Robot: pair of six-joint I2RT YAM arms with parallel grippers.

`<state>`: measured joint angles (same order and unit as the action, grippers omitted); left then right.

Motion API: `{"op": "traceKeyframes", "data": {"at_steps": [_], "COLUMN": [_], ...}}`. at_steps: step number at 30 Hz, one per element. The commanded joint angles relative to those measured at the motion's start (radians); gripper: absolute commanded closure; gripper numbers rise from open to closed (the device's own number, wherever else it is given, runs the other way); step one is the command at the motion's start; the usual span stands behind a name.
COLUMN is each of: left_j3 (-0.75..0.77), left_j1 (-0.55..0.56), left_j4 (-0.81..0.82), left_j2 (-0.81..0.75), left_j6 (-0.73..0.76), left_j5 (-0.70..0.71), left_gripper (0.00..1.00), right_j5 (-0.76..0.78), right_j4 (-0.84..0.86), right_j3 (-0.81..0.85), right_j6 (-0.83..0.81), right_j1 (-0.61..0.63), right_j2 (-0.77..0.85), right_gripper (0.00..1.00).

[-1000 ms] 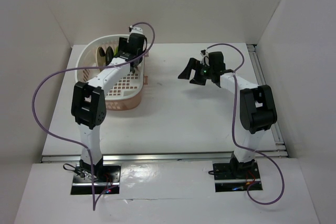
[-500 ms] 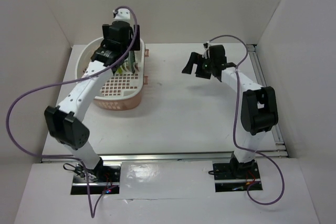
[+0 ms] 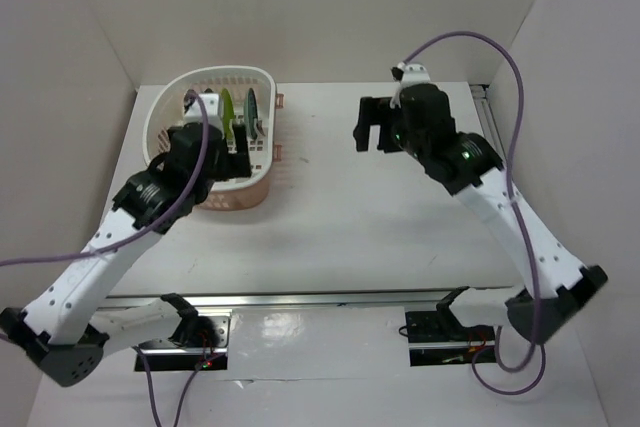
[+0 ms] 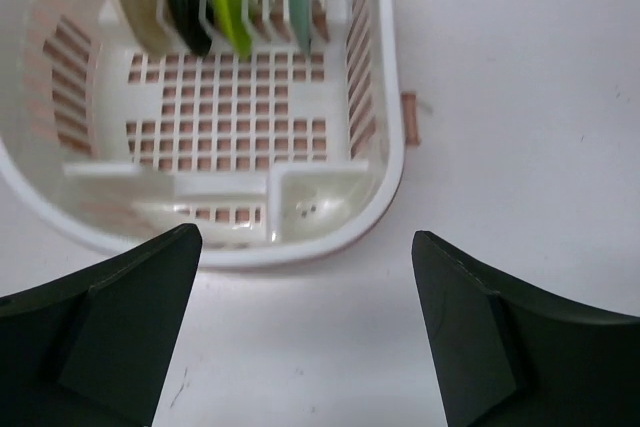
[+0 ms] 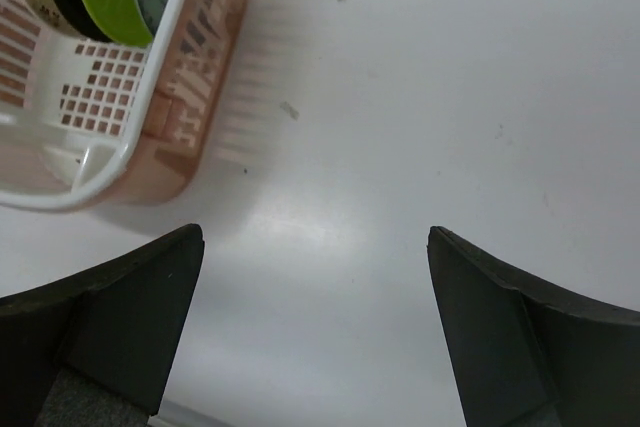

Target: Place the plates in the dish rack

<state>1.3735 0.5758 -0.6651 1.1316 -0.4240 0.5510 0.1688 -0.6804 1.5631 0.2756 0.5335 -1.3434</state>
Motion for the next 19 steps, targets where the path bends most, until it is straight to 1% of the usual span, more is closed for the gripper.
{"op": "traceKeyframes", "data": {"at_steps": [1, 2, 3, 4, 5, 8, 10, 12, 15, 19], "left_j3": [-0.104, -0.125, -0.149, -0.174, -0.185, -0.205, -0.214, -0.214, -0.223, -0.232], "left_j1": [0.009, 0.009, 0.009, 0.009, 0.009, 0.009, 0.009, 0.009, 0.009, 0.009], "left_j4": [-0.080, -0.091, -0.091, -0.115, -0.157, -0.212, -0.273, -0.319, -0.334, -0.364], "left_j2": [-0.180, -0.219, -0.298, -0.329, -0.358, -0.458, -0.507, -0.538, -0.596, -0.615], "left_j6": [-0.082, -0.082, -0.070, -0.070, -0.070, -0.082, -0.125, -0.136, -0.151, -0.151], "left_j5": [0.007, 0.007, 0.018, 0.027, 0.027, 0.036, 0.024, 0.007, -0.014, -0.014], "left_gripper": [0.00, 0.00, 0.00, 0.00, 0.00, 0.00, 0.00, 0.00, 0.00, 0.00], "right_j5": [0.221, 0.241, 0.267, 0.276, 0.276, 0.287, 0.296, 0.275, 0.232, 0.222], "right_j4": [-0.140, -0.154, -0.154, -0.192, -0.202, -0.245, -0.283, -0.301, -0.312, -0.309], "right_j3": [-0.119, -0.142, -0.168, -0.188, -0.231, -0.279, -0.328, -0.354, -0.408, -0.448], "right_j6": [0.046, 0.062, 0.072, 0.088, 0.097, 0.123, 0.152, 0.180, 0.200, 0.218], "right_j1": [0.051, 0.060, 0.069, 0.069, 0.069, 0.069, 0.069, 0.069, 0.069, 0.069], "right_j2": [0.153, 0.185, 0.251, 0.279, 0.306, 0.401, 0.452, 0.505, 0.582, 0.624], "right_gripper": [0.00, 0.00, 0.00, 0.00, 0.00, 0.00, 0.00, 0.00, 0.00, 0.00]}}
